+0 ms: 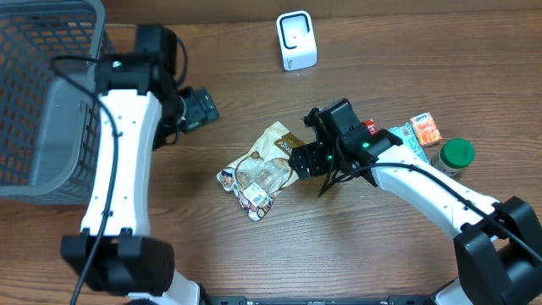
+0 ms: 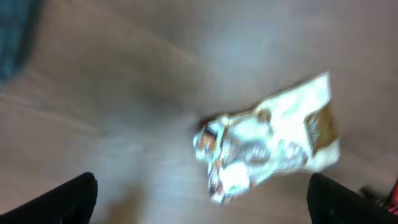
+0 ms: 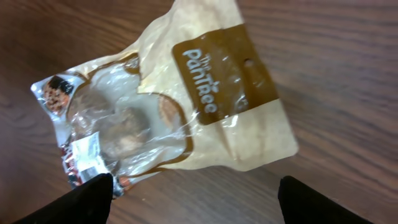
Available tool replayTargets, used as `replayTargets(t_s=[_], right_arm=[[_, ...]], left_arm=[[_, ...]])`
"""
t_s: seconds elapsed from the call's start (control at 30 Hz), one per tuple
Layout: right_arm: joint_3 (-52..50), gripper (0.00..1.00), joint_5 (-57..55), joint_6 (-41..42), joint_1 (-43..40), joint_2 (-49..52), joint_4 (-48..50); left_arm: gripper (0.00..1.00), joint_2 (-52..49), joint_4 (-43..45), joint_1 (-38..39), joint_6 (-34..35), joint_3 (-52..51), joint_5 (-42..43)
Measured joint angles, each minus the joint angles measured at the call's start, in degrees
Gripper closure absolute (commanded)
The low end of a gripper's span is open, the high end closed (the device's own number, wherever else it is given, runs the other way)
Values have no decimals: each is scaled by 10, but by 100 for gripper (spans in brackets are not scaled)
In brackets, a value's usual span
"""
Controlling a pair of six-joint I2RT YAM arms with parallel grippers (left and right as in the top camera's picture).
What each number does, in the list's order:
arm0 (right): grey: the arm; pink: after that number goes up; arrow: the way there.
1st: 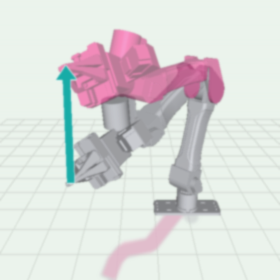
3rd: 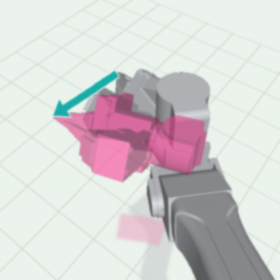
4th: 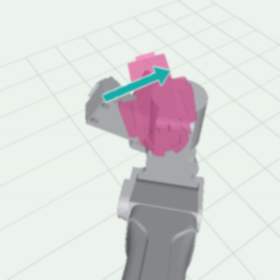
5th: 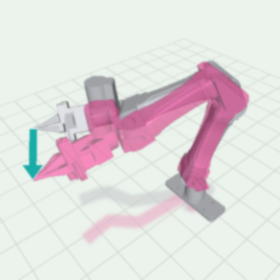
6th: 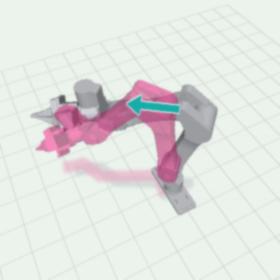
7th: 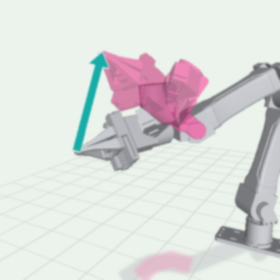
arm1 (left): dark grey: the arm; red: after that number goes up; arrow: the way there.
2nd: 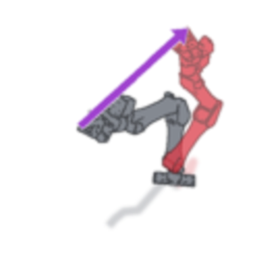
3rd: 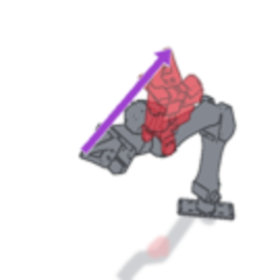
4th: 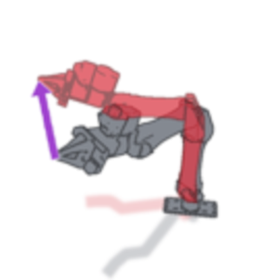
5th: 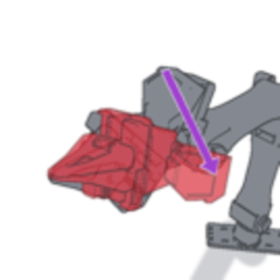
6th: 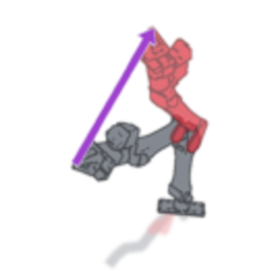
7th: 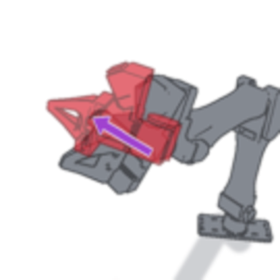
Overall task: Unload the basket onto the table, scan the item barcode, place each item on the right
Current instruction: 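Grasp the Pantree snack bag's top edge with the right gripper, then bring the left gripper in and grasp the bag's left side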
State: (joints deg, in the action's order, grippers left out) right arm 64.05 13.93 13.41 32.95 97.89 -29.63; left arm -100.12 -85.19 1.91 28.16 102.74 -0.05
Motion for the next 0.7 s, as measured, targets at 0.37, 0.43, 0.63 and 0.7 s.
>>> replayTargets(t_s=[0.37,0.43,0.63,0.7], right_arm=[[0,14,-29,-13,-26,0,10],[0,14,-30,-13,-32,0,11],[0,14,-30,-24,-40,0,17],[0,14,-30,-26,-40,0,22]], left_arm=[[2,-45,52,79,-27,-193,22],[4,-45,74,77,-26,-227,24],[21,-45,202,72,-25,-312,56],[33,-46,240,72,-22,-334,67]])
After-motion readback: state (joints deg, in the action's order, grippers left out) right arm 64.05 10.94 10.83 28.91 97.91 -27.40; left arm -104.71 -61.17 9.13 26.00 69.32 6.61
